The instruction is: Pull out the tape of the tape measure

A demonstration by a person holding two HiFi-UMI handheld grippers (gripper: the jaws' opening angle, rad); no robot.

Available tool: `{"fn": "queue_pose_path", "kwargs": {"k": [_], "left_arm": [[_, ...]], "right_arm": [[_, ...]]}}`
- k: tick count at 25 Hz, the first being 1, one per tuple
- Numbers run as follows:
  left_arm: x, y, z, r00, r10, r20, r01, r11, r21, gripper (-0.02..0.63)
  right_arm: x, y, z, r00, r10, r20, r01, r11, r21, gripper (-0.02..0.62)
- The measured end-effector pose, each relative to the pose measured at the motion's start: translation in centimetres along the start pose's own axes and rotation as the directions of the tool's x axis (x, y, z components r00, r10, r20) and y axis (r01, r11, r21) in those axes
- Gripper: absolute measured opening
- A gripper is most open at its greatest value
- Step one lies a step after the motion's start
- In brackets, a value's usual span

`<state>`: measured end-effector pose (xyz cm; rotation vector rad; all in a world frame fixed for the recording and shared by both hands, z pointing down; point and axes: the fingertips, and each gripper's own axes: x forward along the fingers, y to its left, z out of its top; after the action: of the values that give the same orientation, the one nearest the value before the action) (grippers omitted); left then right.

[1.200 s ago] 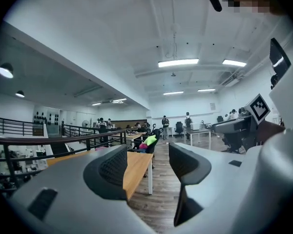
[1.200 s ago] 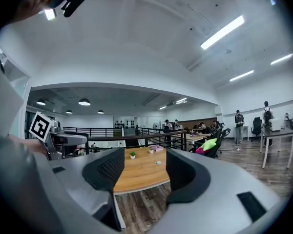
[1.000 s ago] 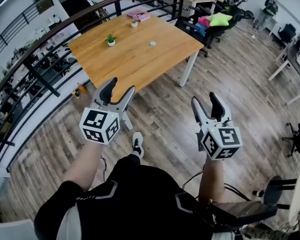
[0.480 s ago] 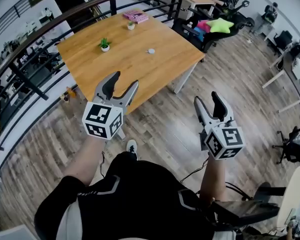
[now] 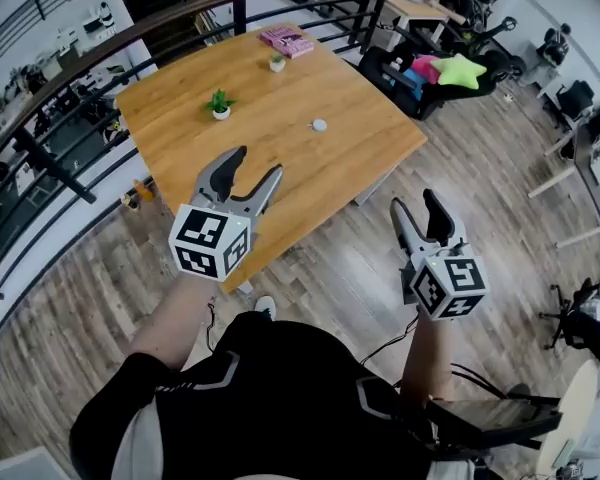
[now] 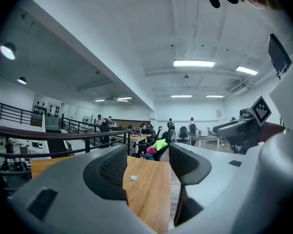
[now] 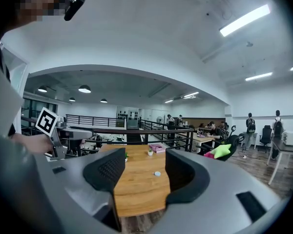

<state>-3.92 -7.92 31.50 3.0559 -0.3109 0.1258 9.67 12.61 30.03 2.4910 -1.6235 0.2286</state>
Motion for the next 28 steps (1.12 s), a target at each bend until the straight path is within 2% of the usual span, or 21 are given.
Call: {"fn": "queue_pose_path", "kwargs": {"k": [3,9,11,17,22,28], "left_arm": [[0.6,2.7,0.0,1.0,0.016,-0.022,-0.016,1.0,0.001,0.282],[1.8,7.5,0.7,0.997,0.071,-0.016,-0.071,0.997,-0.003,0.282],[2.3,8.3,0.4,0.996,0.082,-0.023,-0.082,0.997,-0.015,0.282],[4.5,9.2,0.4,0.991,0.132,-0.023,-0.132,0.991,0.011,0.282],[6.6,10.4,0.3,0.97,0.243,-0.029,-0.243,0.97,0.003,0.282],[9.3,10.8,0.3,0.931,0.363,-0.03,-0.363,0.931,-0.025,0.282]], "right_arm": [[2.8,0.1,1.1,1.0,0.018,0.002,-0.018,1.0,-0.004,0.267],[8.2,0.5,2.5,0.998,0.058,0.017,-0.058,0.998,-0.017,0.262],[9.8,0.5,2.5,0.997,0.081,0.011,-0.081,0.997,-0.022,0.262],[14.6,-1.5,2.3,0.99,0.141,0.021,-0.141,0.99,-0.017,0.259],[19.9,-3.5,2.7,0.966,0.258,0.028,-0.258,0.966,-0.024,0.258],[25.9,-5.8,3.0,0.915,0.403,0.0,-0.402,0.914,-0.06,0.258]]}}
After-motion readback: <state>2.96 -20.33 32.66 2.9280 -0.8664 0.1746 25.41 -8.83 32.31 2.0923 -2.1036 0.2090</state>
